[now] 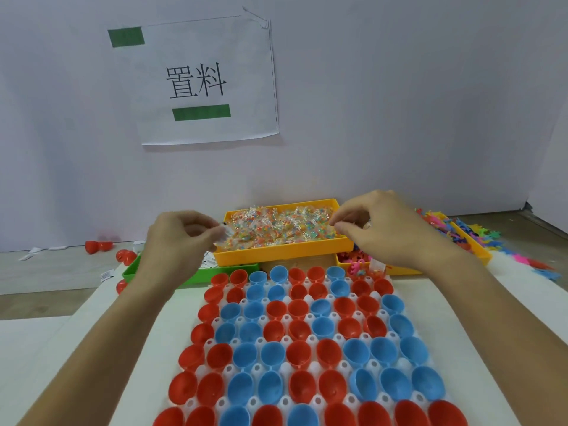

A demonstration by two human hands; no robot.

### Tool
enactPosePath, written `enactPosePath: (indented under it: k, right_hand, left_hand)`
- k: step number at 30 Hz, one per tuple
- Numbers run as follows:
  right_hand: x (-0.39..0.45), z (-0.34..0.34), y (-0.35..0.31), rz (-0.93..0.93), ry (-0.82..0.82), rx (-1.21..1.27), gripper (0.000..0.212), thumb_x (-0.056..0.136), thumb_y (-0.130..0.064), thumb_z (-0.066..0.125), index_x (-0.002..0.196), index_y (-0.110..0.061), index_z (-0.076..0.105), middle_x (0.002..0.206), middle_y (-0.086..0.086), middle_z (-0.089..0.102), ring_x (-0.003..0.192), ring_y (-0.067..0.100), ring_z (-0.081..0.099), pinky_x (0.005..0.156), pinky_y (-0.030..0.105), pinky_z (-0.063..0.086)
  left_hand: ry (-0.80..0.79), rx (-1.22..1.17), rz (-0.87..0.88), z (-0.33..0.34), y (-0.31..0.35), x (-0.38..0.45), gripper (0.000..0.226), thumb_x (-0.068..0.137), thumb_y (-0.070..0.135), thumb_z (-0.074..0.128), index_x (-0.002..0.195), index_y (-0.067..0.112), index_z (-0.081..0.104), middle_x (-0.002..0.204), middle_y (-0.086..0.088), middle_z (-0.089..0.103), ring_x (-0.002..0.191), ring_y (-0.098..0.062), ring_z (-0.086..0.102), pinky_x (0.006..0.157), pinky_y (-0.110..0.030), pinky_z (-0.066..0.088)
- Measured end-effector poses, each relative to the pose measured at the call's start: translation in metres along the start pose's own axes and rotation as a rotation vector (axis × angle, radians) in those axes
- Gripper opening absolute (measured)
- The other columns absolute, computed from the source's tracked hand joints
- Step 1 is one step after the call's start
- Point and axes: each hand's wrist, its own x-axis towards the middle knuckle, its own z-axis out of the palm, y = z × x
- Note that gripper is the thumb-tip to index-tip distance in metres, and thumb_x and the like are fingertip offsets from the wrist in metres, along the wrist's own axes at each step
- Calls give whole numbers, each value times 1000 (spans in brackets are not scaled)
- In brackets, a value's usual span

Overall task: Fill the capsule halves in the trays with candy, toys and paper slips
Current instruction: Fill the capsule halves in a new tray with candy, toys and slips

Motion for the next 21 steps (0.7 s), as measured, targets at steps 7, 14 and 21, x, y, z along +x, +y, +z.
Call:
enactPosePath:
  k: [7, 14, 21]
  right_hand:
    - [-9, 15, -42, -33, -185, 336, 14, 94, -35, 65, 106, -30, 72, 90, -16, 75, 81, 0, 72, 69, 12, 55]
    - [-12, 12, -47, -17, -173, 540, 16, 84, -26, 76, 95, -14, 76, 87, -2, 78, 81, 13, 75, 83, 27, 60]
    - [-8, 5, -36, 2, -111, 492, 9, 88, -14, 74, 95, -10, 76, 82, 0, 77, 74, 11, 74, 71, 21, 59]
  left_hand:
    - [-318, -109, 109, 17, 46, -34, 8, 91, 22, 67, 86, 16, 66, 69, 2, 74, 59, -12, 70, 53, -22, 53]
    - [-354, -152, 195, 30, 52, -40, 9, 90, 22, 71, 85, 17, 66, 66, 1, 73, 62, -12, 71, 60, -31, 55]
    - [-407, -225, 206, 30, 51, -38, 4, 90, 19, 69, 86, 17, 68, 72, 2, 75, 64, -9, 70, 57, -16, 50]
